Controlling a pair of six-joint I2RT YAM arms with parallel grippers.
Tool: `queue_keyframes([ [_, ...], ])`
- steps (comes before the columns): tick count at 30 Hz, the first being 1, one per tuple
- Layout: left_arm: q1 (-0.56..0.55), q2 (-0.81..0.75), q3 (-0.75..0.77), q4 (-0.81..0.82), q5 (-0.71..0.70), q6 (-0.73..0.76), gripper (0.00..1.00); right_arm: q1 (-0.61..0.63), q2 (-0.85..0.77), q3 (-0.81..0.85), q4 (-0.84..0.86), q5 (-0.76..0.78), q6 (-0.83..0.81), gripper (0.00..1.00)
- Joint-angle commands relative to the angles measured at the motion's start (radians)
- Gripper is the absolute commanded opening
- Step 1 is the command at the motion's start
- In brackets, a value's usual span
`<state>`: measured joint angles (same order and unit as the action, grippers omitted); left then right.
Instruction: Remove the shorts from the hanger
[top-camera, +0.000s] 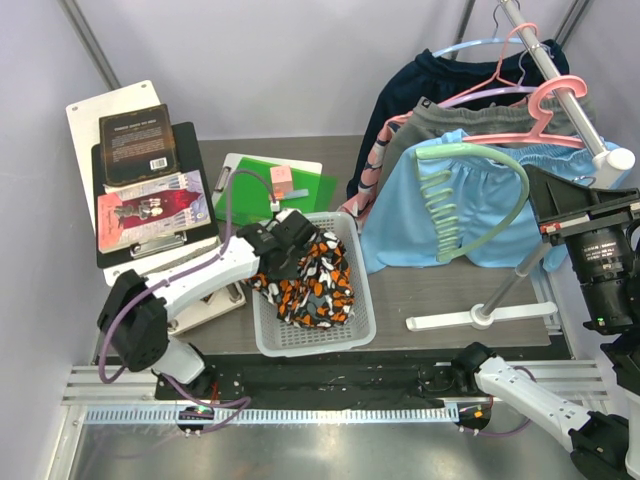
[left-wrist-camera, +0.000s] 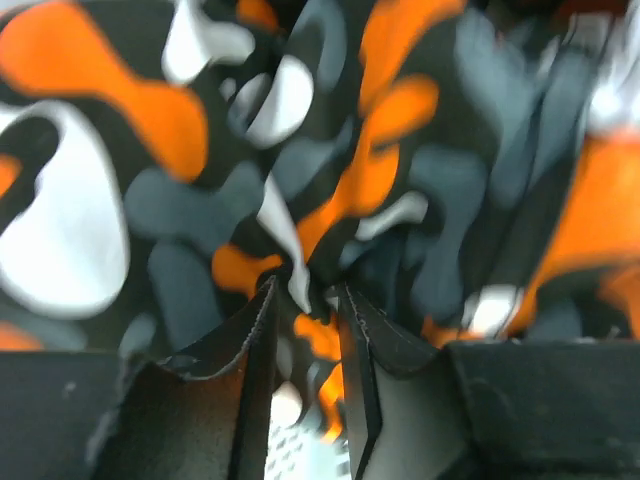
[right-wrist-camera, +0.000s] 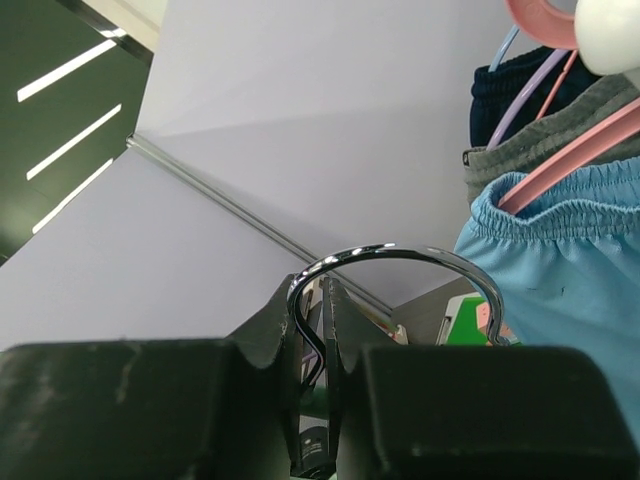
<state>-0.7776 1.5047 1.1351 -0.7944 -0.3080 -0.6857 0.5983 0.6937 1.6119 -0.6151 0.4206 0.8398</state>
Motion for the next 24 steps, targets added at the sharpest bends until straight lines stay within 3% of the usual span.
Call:
queue_keyframes([
  [1, -0.074, -0.155, 0.026, -0.029, -0.219, 0.041, 0.32, 0.000, 0.004, 0.031, 0.058, 0.004, 0.010, 0.01],
  [6, -0.077, -0.112, 0.020, -0.066, -0.249, 0.061, 0.29, 0.000, 0.004, 0.029, 0.057, 0.003, 0.015, 0.01],
  [14, -0.052, 0.046, 0.015, -0.011, -0.181, 0.152, 0.00, 0.000, 0.006, 0.037, 0.054, -0.014, 0.027, 0.01],
  [19, -0.061, 0.184, -0.050, 0.092, 0.024, 0.144, 0.00, 0.000, -0.005, 0.033, 0.045, -0.013, 0.038, 0.01],
  [24, -0.212, 0.256, 0.021, 0.067, 0.010, 0.135, 0.00, -0.002, -0.011, 0.017, 0.038, -0.019, 0.041, 0.01],
])
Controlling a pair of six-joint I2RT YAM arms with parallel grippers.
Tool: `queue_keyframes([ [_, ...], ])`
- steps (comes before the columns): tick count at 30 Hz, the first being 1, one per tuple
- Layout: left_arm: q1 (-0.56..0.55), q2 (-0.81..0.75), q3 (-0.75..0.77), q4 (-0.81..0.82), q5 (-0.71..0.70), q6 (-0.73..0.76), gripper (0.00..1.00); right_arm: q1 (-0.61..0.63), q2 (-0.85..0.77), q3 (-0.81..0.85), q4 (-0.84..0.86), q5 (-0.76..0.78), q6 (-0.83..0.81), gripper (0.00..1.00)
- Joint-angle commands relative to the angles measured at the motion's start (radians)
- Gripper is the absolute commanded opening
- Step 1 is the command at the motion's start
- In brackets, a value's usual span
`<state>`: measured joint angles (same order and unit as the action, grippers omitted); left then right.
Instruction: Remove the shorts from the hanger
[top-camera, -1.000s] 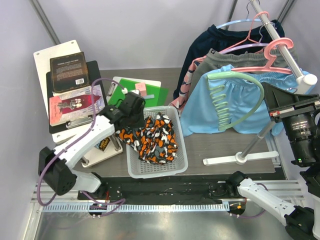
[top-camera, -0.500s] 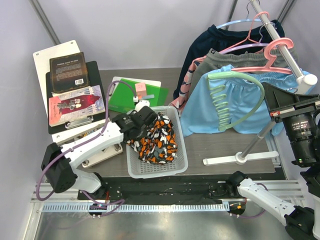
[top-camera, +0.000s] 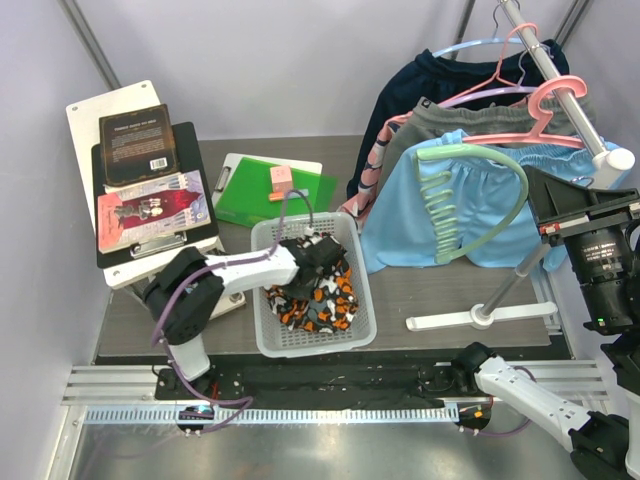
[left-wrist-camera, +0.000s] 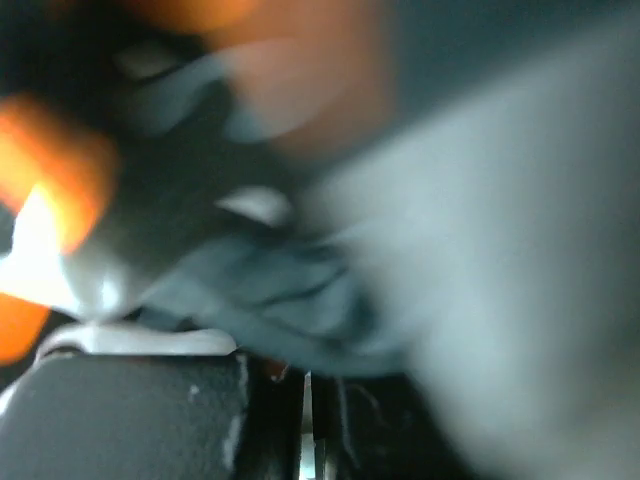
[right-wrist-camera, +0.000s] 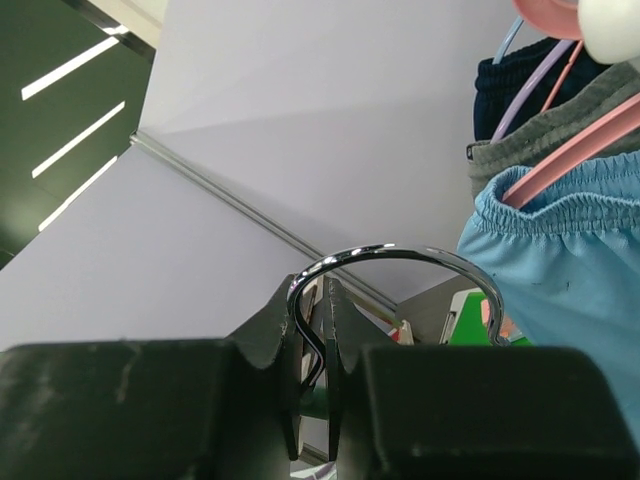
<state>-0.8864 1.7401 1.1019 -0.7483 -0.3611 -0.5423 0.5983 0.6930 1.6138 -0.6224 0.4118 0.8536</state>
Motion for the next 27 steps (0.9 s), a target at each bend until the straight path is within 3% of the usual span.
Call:
queue_keyframes([
  [1, -0.106, 0.006, 0.064, 0.009, 0.071, -0.019, 0.00, 0.000, -0.012, 0.012, 0.047, -0.010, 0.028, 0.01],
  [3, -0.106, -0.023, 0.090, -0.009, 0.051, -0.018, 0.01, 0.000, -0.015, 0.003, 0.044, -0.011, 0.027, 0.01],
  [9, -0.106, -0.193, 0.246, -0.144, 0.039, 0.010, 0.52, 0.000, -0.039, -0.020, 0.009, -0.010, 0.018, 0.01],
  [12, -0.106, -0.287, 0.349, -0.207, 0.082, -0.007, 0.65, 0.000, -0.047, -0.029, -0.007, -0.018, 0.010, 0.01],
  [21, -0.076, -0.449, 0.634, -0.180, 0.424, -0.007, 0.79, -0.002, -0.087, -0.100, -0.036, -0.059, -0.028, 0.01],
  [26, 0.062, -0.381, 0.915, -0.192, 0.550, -0.028, 0.80, 0.000, -0.095, -0.133, -0.050, -0.105, -0.117, 0.01],
  [27, 0.098, -0.378, 0.941, -0.165, 0.632, -0.036, 0.80, 0.000, -0.099, -0.141, -0.051, -0.126, -0.131, 0.01],
])
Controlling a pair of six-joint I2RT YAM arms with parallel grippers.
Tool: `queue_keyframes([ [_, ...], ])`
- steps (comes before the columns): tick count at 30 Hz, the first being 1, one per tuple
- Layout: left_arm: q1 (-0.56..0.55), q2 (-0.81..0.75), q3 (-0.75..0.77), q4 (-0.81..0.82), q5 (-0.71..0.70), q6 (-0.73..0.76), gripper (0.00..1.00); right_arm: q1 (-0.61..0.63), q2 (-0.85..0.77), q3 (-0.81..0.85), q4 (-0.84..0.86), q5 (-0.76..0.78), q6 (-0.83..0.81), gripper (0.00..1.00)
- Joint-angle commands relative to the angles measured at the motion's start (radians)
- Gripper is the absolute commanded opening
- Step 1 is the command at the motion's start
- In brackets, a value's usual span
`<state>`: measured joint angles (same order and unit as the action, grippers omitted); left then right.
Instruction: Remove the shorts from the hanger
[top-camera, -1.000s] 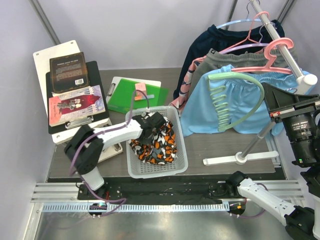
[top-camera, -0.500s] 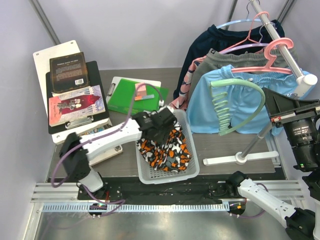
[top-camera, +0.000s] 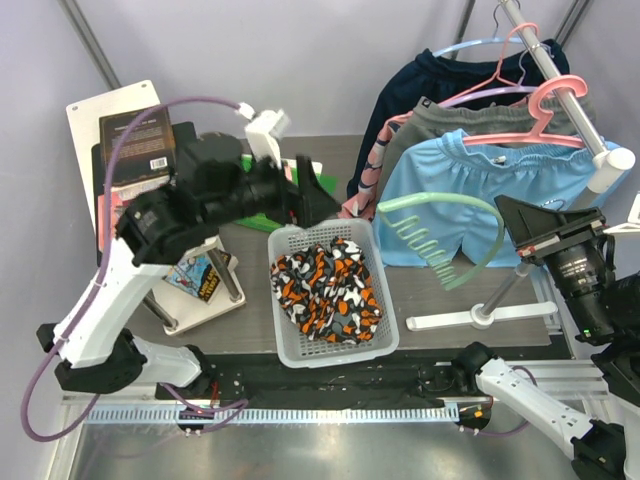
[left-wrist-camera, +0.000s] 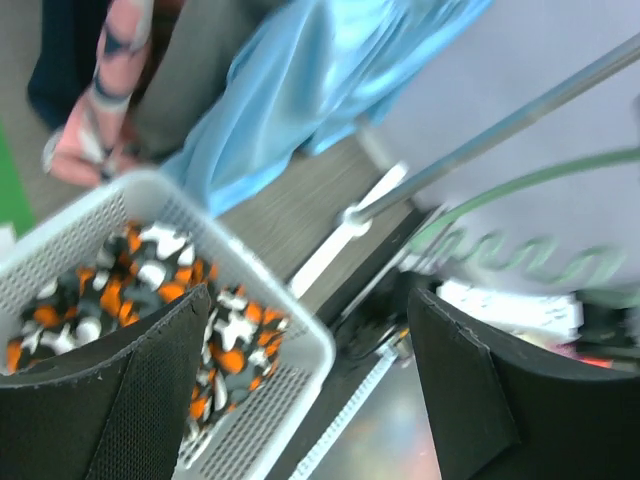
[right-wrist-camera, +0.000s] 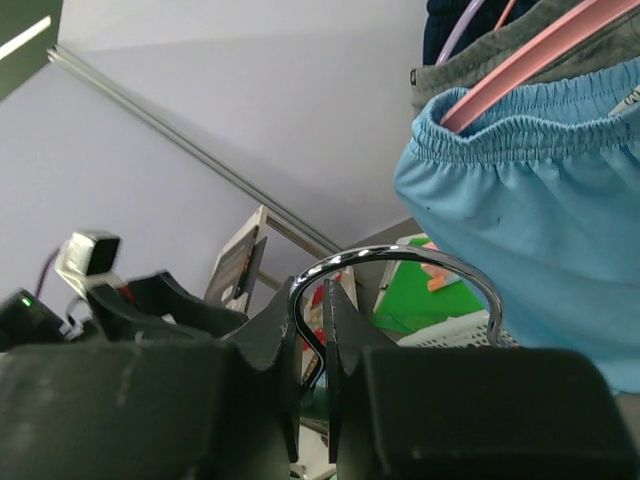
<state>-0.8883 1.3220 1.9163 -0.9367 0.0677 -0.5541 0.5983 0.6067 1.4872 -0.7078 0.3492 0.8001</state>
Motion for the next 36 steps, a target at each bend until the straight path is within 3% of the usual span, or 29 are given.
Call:
queue_keyframes([
  [1, 0.136, 0.042, 0.153, 0.050, 0.251, -0.033, 0.80, 0.000, -0.015, -0.022, 0.036, -0.075, -0.090, 0.01],
  [2, 0.220, 0.039, 0.158, 0.077, 0.300, -0.074, 0.80, 0.000, -0.015, -0.037, 0.027, -0.084, -0.101, 0.01],
  [6, 0.359, 0.039, 0.155, 0.249, 0.484, -0.196, 0.78, 0.000, 0.001, -0.064, 0.004, -0.131, -0.122, 0.01],
  [10, 0.373, 0.078, 0.191, 0.292, 0.682, -0.214, 0.69, 0.000, 0.044, -0.070, -0.018, -0.174, -0.142, 0.01],
  [14, 0.370, 0.072, 0.176, 0.303, 0.748, -0.228, 0.69, 0.000, 0.091, -0.054, -0.053, -0.197, -0.164, 0.01],
  [18, 0.301, 0.082, 0.196, 0.291, 0.692, -0.208, 0.70, 0.000, 0.093, -0.062, -0.070, -0.176, -0.161, 0.01],
  [20, 0.215, 0.103, 0.219, 0.257, 0.593, -0.155, 0.70, 0.000, 0.093, -0.067, -0.079, -0.171, -0.159, 0.01],
  [25, 0.030, 0.213, 0.447, -0.009, 0.368, 0.060, 0.70, 0.000, 0.090, -0.061, -0.113, -0.154, -0.154, 0.01],
  [31, 0.014, 0.237, 0.489, -0.065, 0.316, 0.132, 0.72, 0.000, 0.079, -0.053, -0.148, -0.130, -0.159, 0.01],
  [36, 0.008, 0.266, 0.521, -0.105, 0.356, 0.174, 0.77, -0.002, 0.088, -0.035, -0.173, -0.098, -0.182, 0.01],
])
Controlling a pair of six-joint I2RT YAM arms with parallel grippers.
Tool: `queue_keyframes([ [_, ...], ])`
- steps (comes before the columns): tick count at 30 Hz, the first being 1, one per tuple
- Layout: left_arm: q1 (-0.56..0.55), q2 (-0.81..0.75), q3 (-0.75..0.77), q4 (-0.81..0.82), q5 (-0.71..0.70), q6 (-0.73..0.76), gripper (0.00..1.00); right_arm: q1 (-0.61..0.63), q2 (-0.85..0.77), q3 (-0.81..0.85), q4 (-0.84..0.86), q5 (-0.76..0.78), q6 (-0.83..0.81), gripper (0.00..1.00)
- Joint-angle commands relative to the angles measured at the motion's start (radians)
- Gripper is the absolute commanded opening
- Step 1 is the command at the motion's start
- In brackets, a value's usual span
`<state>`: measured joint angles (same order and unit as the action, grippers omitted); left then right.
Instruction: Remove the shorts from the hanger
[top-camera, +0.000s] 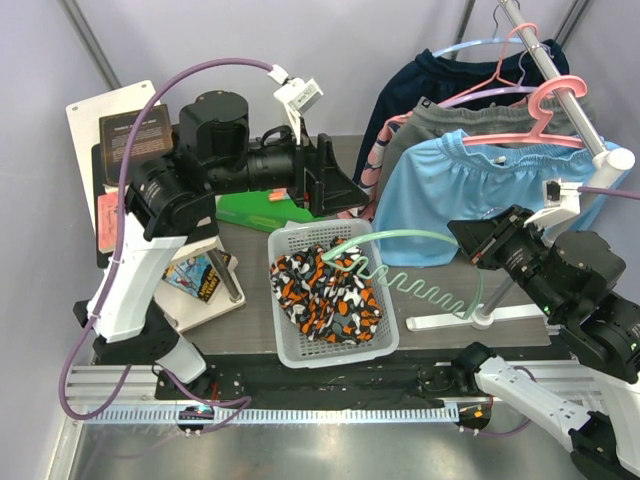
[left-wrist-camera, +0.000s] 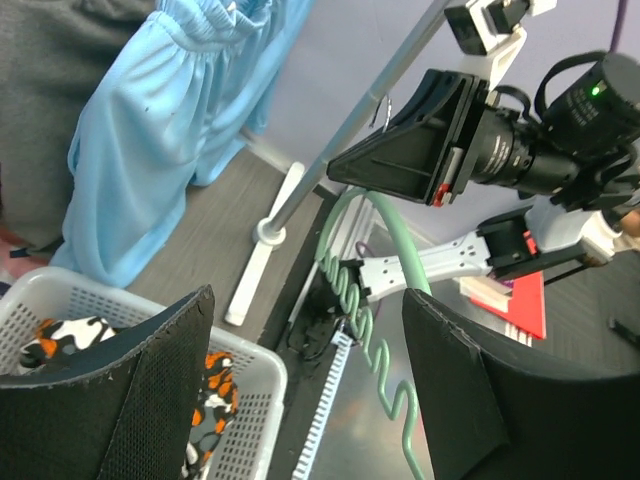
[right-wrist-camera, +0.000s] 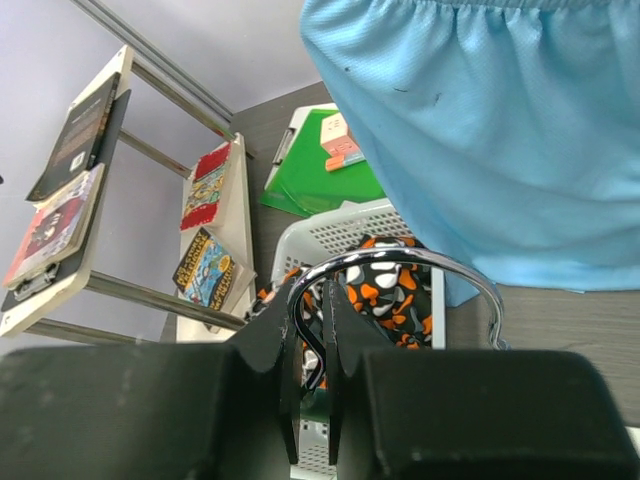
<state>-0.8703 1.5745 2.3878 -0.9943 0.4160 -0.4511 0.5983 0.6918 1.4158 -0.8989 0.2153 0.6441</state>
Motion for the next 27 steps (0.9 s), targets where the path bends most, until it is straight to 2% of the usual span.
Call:
queue_keyframes([
  [1, -0.010, 0.013, 0.048, -0.035, 0.053, 0.069, 0.77, 0.000, 0.003, 0.040, 0.015, 0.045, -0.027, 0.01],
  [7, -0.044, 0.033, 0.010, -0.017, 0.214, 0.061, 0.79, 0.000, 0.015, 0.041, 0.008, 0.067, -0.023, 0.01],
  [13, -0.101, 0.062, -0.010, -0.072, 0.224, 0.106, 0.71, 0.000, 0.006, 0.045, -0.003, 0.127, -0.003, 0.01],
  [16, -0.117, 0.074, -0.012, -0.096, 0.182, 0.121, 0.54, -0.002, 0.006, 0.052, -0.001, 0.131, 0.006, 0.01],
  [21, -0.131, 0.076, -0.029, -0.086, 0.118, 0.115, 0.43, -0.002, 0.008, 0.055, 0.000, 0.113, 0.017, 0.01],
  [24, -0.133, 0.078, -0.030, -0.087, 0.093, 0.108, 0.29, 0.000, -0.008, 0.045, 0.009, 0.095, 0.020, 0.01],
  [25, -0.131, 0.078, -0.030, -0.089, 0.078, 0.107, 0.13, -0.002, -0.011, 0.038, 0.024, 0.081, 0.023, 0.01],
  [27, -0.131, 0.070, -0.032, -0.095, 0.050, 0.109, 0.00, 0.000, -0.018, 0.035, 0.034, 0.081, 0.032, 0.02],
])
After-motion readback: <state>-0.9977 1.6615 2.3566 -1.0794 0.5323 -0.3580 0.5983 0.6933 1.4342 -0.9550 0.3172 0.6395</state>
